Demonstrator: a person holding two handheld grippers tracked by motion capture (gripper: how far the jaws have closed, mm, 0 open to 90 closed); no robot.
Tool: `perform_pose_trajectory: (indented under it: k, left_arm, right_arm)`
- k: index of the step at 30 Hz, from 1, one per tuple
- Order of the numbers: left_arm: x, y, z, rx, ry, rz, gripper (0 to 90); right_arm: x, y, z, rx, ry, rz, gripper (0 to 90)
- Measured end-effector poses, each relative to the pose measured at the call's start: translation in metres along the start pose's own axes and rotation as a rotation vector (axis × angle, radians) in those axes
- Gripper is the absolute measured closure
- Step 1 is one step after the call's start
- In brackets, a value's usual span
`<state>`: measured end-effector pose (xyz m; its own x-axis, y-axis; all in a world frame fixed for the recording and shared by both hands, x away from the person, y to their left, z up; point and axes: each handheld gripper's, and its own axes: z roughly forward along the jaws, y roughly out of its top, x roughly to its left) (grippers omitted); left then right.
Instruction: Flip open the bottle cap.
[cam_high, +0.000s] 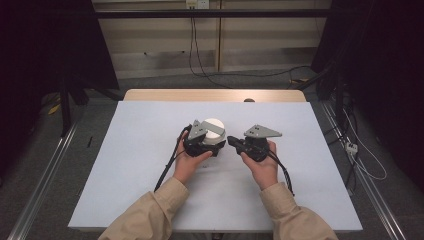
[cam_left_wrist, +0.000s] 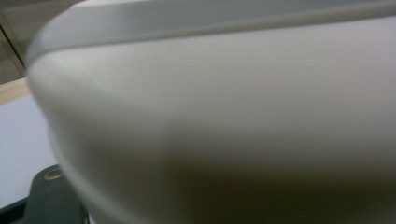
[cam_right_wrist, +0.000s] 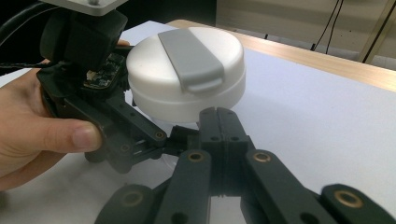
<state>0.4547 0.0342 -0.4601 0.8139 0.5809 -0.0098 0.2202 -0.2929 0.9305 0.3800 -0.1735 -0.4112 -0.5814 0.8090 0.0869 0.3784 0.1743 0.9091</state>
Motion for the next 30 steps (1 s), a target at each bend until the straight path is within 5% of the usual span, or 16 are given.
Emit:
perform_pose_trajectory:
  k: [30]
  left_arm:
    - [-0.001,0.000,0.001,0.007,0.005,0.010,18.4]
  right_arm:
    - [0.004,0.012,0.007,-0.027,0.015,-0.016,90.0]
